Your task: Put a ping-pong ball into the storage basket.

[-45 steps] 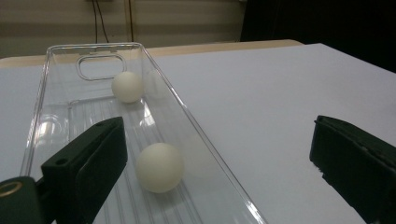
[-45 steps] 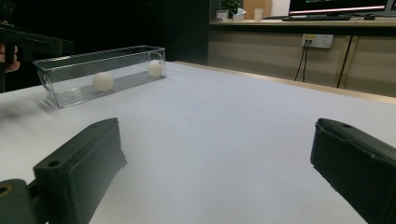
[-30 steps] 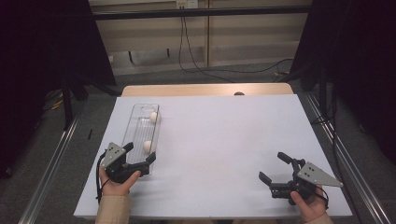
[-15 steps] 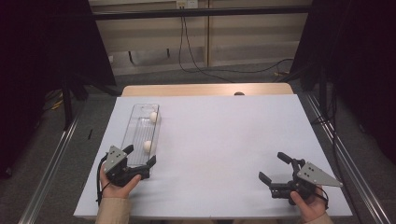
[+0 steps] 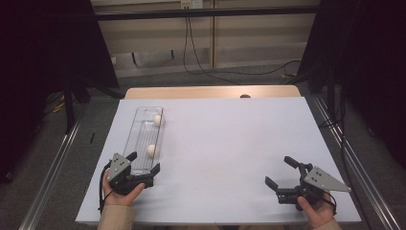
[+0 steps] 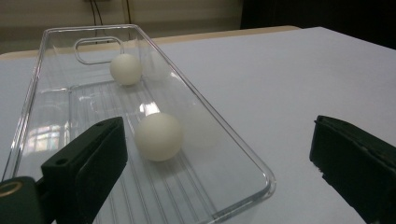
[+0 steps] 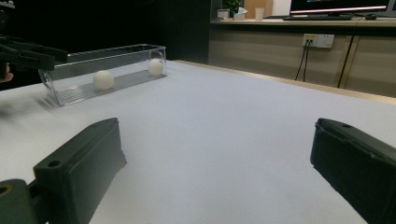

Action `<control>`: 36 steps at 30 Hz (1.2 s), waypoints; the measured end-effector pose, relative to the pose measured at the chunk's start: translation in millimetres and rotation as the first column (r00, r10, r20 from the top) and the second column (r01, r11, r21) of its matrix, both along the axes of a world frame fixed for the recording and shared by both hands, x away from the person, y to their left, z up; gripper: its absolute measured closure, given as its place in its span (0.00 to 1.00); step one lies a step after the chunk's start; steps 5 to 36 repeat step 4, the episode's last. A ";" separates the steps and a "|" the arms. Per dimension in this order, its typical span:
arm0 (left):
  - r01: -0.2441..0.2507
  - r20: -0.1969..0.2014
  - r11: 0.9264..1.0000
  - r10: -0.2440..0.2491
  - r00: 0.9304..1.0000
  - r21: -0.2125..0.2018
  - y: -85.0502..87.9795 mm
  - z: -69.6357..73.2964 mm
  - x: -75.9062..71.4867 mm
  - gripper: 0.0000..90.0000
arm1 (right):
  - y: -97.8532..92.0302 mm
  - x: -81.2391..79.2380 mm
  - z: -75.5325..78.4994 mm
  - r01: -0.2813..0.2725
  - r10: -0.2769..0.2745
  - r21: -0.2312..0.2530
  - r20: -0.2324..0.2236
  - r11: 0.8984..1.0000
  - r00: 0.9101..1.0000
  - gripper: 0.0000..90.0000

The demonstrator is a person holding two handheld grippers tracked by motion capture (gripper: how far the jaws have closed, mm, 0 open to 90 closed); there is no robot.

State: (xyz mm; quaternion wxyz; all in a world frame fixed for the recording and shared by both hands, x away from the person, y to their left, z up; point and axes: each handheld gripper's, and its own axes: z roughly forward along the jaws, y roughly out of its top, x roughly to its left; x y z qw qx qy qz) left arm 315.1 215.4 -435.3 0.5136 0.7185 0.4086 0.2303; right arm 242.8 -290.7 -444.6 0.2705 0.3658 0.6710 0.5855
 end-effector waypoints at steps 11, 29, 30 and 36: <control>0.000 0.004 1.000 0.000 1.000 0.013 -0.1 -0.1 -1.2 0.05 | 0.5 0.3 -0.1 -0.001 0.001 -0.004 0.001 1.000 1.000 0.02; 0.000 0.004 1.000 0.000 1.000 0.013 -0.1 -0.1 -1.2 0.05 | 0.5 0.3 -0.1 -0.001 0.001 -0.004 0.001 1.000 1.000 0.02; 0.000 0.004 1.000 0.000 1.000 0.013 -0.1 -0.1 -1.2 0.05 | 0.5 0.3 -0.1 -0.001 0.001 -0.004 0.001 1.000 1.000 0.02; 0.000 0.004 1.000 0.000 1.000 0.013 -0.1 -0.1 -1.2 0.05 | 0.5 0.3 -0.1 -0.001 0.001 -0.004 0.001 1.000 1.000 0.02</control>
